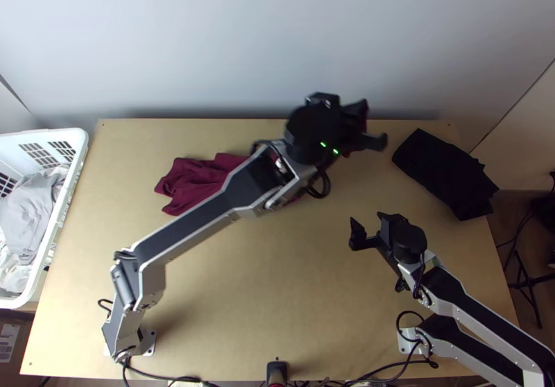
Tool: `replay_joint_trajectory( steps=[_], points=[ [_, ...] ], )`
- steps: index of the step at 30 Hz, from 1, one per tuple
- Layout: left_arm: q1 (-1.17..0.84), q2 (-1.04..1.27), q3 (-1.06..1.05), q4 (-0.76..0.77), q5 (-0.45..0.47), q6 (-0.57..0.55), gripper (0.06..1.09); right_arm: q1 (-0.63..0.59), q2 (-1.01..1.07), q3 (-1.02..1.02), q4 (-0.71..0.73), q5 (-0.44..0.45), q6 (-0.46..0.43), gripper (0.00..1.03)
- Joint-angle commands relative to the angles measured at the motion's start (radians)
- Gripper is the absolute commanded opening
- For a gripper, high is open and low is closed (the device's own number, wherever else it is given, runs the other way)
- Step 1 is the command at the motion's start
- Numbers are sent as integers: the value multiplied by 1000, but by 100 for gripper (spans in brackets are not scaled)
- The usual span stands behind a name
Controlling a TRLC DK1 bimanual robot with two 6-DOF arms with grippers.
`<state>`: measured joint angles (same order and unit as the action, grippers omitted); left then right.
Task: Fold the t-shirt
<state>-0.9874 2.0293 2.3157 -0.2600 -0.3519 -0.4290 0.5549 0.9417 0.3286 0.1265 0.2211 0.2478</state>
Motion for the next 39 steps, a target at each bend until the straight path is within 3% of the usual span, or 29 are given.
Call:
replay_joint_trajectory(
  steps=[1, 8, 13, 18, 19, 20, 21, 22, 23, 27, 31, 34, 36, 38, 39],
  points=[
    [-54, 71, 4, 110, 8, 4, 9, 54, 14, -2, -4, -11, 10, 96],
    [-66, 157, 28, 274, 7, 7, 9, 112, 29, -2, 2, -11, 39, 96],
    [-5, 273, 31, 458, -41, 127, 9, 112, 29, -3, 2, -12, 38, 96],
    [73, 382, 28, 464, -39, 168, 10, 115, 40, 0, 7, -20, 45, 96],
    [82, 405, 27, 461, -33, 179, 19, 120, 46, 0, 12, -22, 47, 96],
    [90, 427, 25, 456, -30, 184, 38, 129, 52, 0, 16, -22, 50, 96],
    [98, 454, 21, 438, -30, 184, 78, 140, 63, 0, 21, -22, 57, 96],
    [104, 474, 21, 423, -30, 184, 97, 145, 74, 0, 28, -22, 57, 96],
    [112, 486, 19, 412, -30, 184, 104, 145, 78, 1, 30, -22, 57, 96],
    [141, 465, -22, 364, -35, 184, 104, 145, 85, 1, 30, -25, 56, 96],
    [205, 328, -73, 150, -33, 167, 104, 151, 83, 29, 9, -78, 59, 96],
    [243, 232, -144, 76, -32, 157, 104, 169, 92, 46, -11, -112, 74, 96],
    [276, 155, -197, 8, -32, 144, 104, 175, 101, 64, -33, -174, 102, 96],
    [326, 29, -326, -2, -32, 150, 104, 175, 131, 95, -41, -304, 139, 96],
    [332, 9, -346, -2, -32, 150, 104, 175, 138, 101, -41, -316, 142, 96]
  ],
)
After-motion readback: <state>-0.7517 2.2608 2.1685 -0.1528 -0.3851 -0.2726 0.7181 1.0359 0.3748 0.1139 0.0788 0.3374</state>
